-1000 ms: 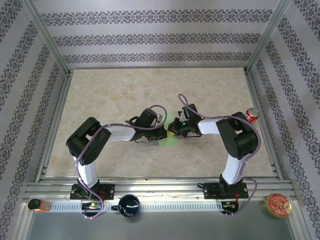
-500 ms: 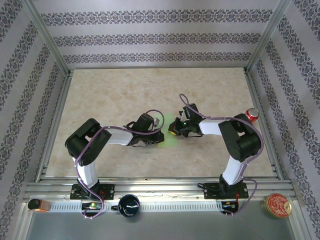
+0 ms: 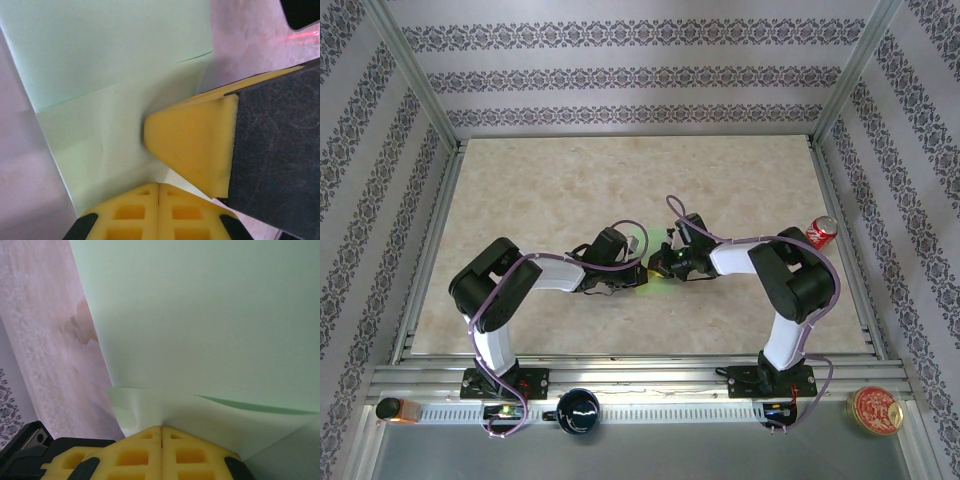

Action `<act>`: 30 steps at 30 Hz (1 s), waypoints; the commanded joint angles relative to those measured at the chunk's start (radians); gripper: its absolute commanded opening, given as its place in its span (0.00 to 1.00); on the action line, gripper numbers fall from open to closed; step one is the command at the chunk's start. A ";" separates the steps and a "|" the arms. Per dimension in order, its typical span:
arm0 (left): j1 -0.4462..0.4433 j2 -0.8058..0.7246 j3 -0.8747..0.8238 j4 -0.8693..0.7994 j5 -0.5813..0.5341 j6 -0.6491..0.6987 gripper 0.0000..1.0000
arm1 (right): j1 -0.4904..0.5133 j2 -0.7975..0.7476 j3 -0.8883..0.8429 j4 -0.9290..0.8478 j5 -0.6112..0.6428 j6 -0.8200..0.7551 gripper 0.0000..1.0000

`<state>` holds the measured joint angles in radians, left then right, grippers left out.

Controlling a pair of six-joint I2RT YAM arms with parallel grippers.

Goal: Fold a paper plane with a square sheet of paper (pick it up from the middle)
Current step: Fold the triangle a second time at the center of the table.

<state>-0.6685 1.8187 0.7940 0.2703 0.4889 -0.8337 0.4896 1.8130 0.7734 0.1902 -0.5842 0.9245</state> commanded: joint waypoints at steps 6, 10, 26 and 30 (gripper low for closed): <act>-0.008 0.009 -0.049 -0.112 -0.041 0.047 0.00 | -0.111 0.034 -0.020 -0.025 0.055 -0.047 0.00; -0.008 0.006 -0.056 -0.117 -0.040 0.051 0.00 | -0.150 0.037 -0.023 -0.010 0.059 -0.039 0.00; -0.008 0.007 -0.060 -0.106 -0.034 0.047 0.00 | -0.188 -0.097 0.013 -0.075 0.015 -0.060 0.00; -0.008 0.005 -0.057 -0.106 -0.030 0.049 0.00 | -0.128 -0.086 0.021 -0.076 -0.010 -0.049 0.00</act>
<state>-0.6685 1.8091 0.7780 0.2783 0.4892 -0.8116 0.3229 1.7351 0.7765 0.1421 -0.5846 0.8894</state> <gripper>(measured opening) 0.050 0.064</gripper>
